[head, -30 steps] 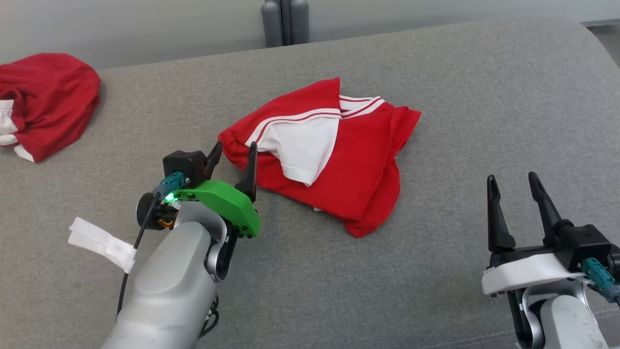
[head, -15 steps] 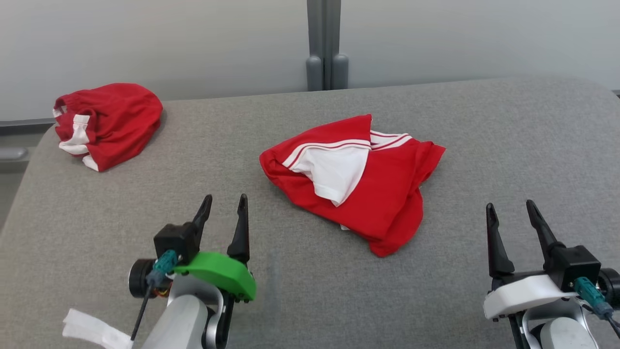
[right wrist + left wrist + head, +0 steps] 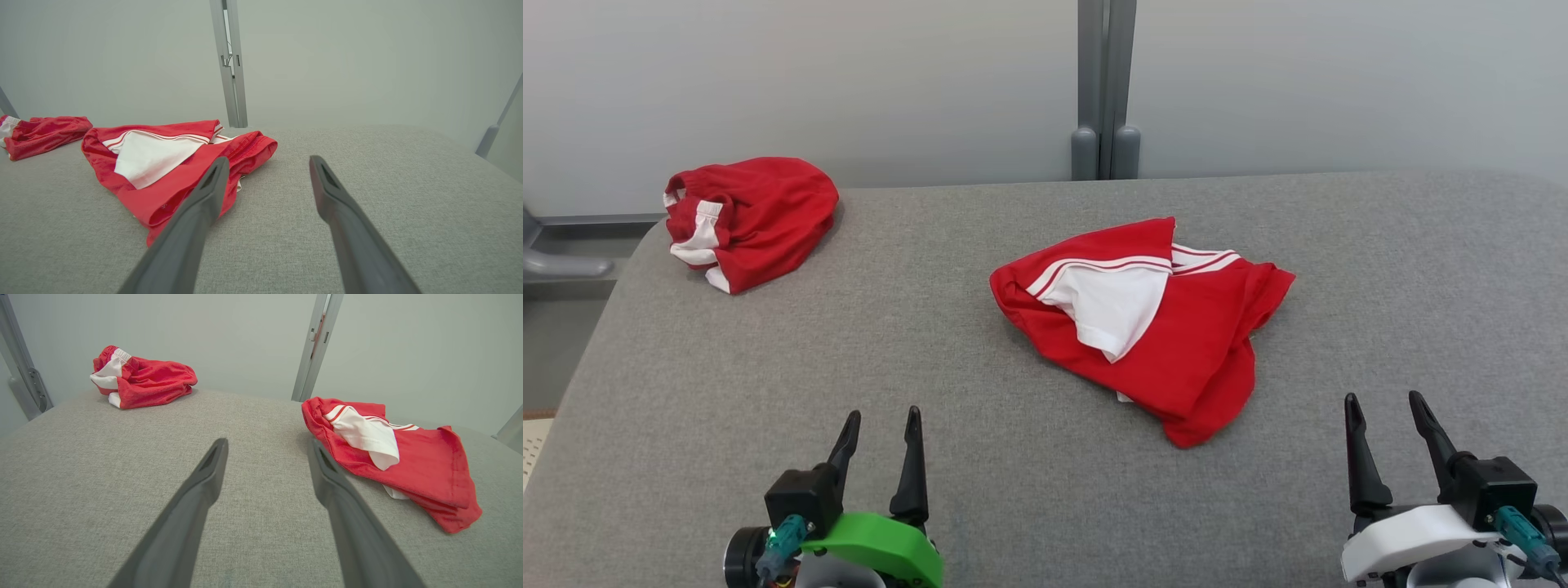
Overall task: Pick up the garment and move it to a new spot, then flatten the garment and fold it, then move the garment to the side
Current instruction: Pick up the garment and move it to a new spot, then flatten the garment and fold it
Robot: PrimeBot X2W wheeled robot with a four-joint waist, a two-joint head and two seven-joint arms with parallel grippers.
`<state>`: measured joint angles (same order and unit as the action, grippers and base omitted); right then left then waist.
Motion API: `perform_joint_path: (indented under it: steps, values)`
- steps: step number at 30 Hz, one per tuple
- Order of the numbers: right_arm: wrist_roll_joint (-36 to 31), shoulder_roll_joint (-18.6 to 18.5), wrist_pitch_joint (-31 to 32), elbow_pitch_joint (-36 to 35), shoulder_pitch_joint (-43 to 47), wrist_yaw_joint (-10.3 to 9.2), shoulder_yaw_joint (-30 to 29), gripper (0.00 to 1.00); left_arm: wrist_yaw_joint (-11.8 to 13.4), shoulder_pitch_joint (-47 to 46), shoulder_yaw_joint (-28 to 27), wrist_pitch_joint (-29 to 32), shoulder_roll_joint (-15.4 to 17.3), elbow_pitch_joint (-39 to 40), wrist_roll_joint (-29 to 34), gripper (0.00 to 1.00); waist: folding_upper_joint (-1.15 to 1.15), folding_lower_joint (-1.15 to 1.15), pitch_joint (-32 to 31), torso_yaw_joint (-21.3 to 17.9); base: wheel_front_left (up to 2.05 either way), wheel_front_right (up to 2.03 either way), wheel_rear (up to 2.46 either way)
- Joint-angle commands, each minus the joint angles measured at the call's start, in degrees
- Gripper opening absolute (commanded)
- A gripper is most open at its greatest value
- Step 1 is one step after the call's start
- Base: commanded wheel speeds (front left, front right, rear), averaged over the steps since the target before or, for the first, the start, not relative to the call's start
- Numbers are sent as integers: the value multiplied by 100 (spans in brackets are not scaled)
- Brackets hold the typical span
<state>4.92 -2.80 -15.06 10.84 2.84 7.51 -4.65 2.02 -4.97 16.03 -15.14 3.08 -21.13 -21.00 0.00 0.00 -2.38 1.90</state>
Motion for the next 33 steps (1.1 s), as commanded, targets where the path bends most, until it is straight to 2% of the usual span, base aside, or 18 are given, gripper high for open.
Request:
perform_joint_path:
  steps: [1, 17, 21, 28, 33]
  values:
    - [-29, -15, -18, 13, 5, -4, 18, 100, -34, 94, -16, -1, 3, 30, 54, 100, 0, 0, -3, -5, 0, 0, 0]
    - [-61, -16, -18, 80, -152, -5, 220, 100, -6, 18, -132, -1, -16, 26, 188, 100, 0, 0, 71, -123, 0, 0, 0]
    - [-65, -15, -18, 44, -177, -4, 218, 100, -71, -193, -8, -1, -16, 55, 256, 100, 0, 0, 150, -141, 0, 0, 0]
    - [-119, -14, -18, 3, -357, -4, 316, 100, -405, -1041, 879, 63, -11, -366, 357, 100, 0, 0, 454, -366, 0, 0, 0]
    - [-108, -16, -18, 2, -586, -5, 428, 100, -489, -1810, 1660, 249, -6, -983, 217, 100, 0, 0, 782, -735, 0, 0, 0]
